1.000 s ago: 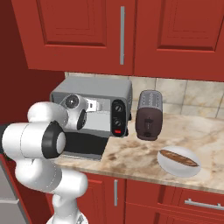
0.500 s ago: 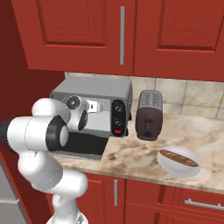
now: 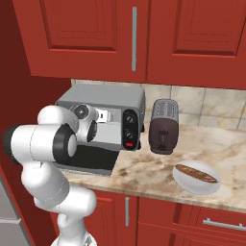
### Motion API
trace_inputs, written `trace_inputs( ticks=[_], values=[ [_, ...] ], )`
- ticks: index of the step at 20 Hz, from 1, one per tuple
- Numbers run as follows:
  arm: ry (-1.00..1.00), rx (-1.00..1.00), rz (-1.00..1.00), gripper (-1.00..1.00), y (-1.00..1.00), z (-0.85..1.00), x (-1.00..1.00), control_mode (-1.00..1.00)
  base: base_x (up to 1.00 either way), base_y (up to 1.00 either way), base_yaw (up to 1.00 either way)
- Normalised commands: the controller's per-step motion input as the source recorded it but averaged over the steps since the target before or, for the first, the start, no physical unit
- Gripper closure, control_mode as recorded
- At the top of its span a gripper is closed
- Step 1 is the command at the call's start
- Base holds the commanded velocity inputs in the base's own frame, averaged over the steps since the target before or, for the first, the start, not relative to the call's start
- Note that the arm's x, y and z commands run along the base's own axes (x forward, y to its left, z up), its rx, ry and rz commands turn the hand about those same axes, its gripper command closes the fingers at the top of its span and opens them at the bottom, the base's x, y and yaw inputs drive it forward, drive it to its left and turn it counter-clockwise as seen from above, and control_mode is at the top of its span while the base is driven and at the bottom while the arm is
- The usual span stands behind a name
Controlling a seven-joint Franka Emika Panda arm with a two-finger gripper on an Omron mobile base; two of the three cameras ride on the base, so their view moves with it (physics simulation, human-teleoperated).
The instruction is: Pull the toaster oven rack outwards. Pick up the baguette from the plate and place it on the toaster oven rack. Close the toaster oven door fully and set the temperature to the lowest setting.
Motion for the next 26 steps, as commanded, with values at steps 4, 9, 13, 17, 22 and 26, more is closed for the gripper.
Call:
trace_inputs(
  ticks=[4, 9, 13, 17, 22, 26],
  values=[
    [0.00, 0.00, 0.00, -1.00, 0.00, 0.00, 0.11, -1.00, 0.00, 0.00, 0.00],
    [0.00, 0.00, 0.00, -1.00, 0.00, 0.00, 0.14, -1.00, 0.00, 0.00, 0.00],
    [0.00, 0.00, 0.00, -1.00, 0.00, -0.09, 0.13, -1.00, 0.00, 0.00, 0.00],
    [0.00, 0.00, 0.00, -1.00, 0.00, -0.09, 0.18, -1.00, 0.00, 0.00, 0.00],
    [0.01, 0.00, 0.00, -1.00, 0.00, -0.19, 0.05, -1.00, 0.00, 0.00, 0.00],
    [0.09, 0.00, 0.00, -1.00, 0.00, -0.29, 0.00, -1.00, 0.00, 0.00, 0.00]
  ],
)
